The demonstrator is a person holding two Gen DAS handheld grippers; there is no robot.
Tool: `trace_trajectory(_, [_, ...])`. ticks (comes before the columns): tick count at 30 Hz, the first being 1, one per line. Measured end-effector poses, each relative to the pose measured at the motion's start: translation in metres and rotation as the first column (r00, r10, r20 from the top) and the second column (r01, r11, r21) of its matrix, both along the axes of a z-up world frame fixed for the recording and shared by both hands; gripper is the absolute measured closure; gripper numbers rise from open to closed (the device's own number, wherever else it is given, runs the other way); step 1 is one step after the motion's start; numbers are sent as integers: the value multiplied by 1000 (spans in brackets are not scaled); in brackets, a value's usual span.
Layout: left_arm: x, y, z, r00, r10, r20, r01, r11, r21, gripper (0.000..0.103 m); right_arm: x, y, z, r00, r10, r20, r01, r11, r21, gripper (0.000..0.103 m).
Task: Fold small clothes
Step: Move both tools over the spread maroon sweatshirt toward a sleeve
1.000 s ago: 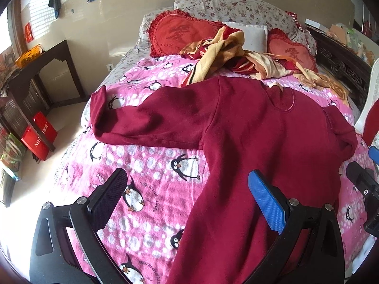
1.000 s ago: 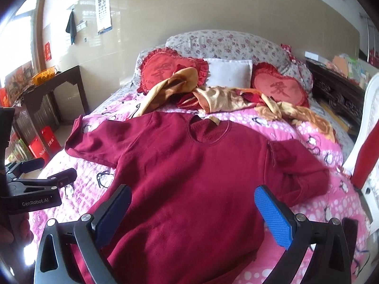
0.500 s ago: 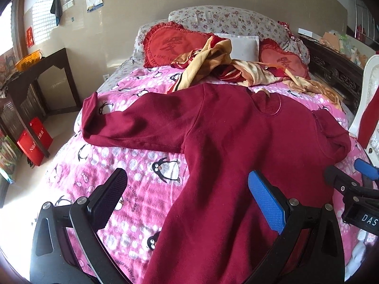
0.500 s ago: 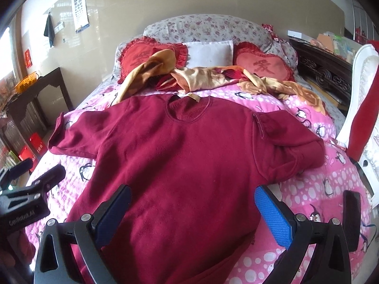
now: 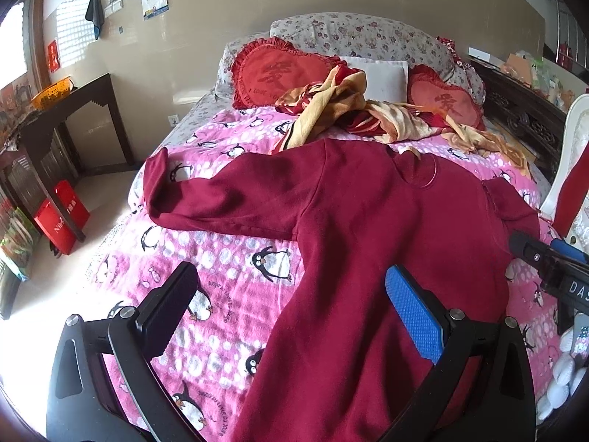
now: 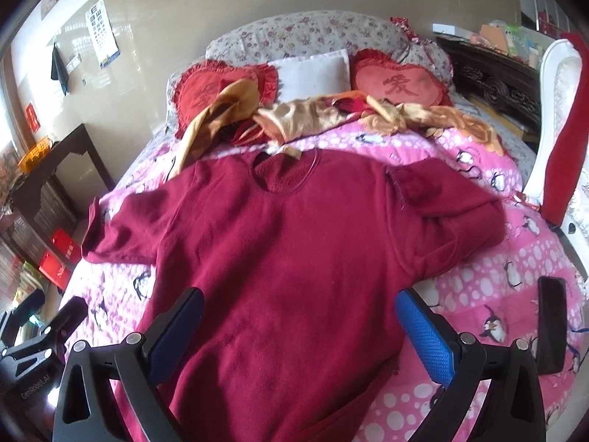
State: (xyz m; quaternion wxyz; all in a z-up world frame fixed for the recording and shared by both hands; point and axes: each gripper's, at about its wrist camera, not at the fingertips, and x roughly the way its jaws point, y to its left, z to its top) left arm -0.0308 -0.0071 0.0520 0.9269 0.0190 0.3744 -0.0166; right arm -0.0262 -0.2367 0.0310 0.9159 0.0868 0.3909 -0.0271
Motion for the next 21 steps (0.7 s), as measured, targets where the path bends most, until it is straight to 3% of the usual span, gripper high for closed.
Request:
trace_trajectory(4, [4, 8, 7, 1000, 10, 15, -10, 1000, 10, 1, 2, -3, 10, 1000, -19, 11, 19, 1000, 11, 0])
trace_trajectory(9, [14, 24, 9, 999, 44, 13, -43, 999, -29, 1, 13, 10, 10, 1000, 10, -13, -10, 1000, -4, 0])
trace_trajectory(21, [41, 50, -7, 995, 98, -28, -100, 993, -64, 1, 37, 41, 6, 996, 82, -36, -83, 996, -29, 0])
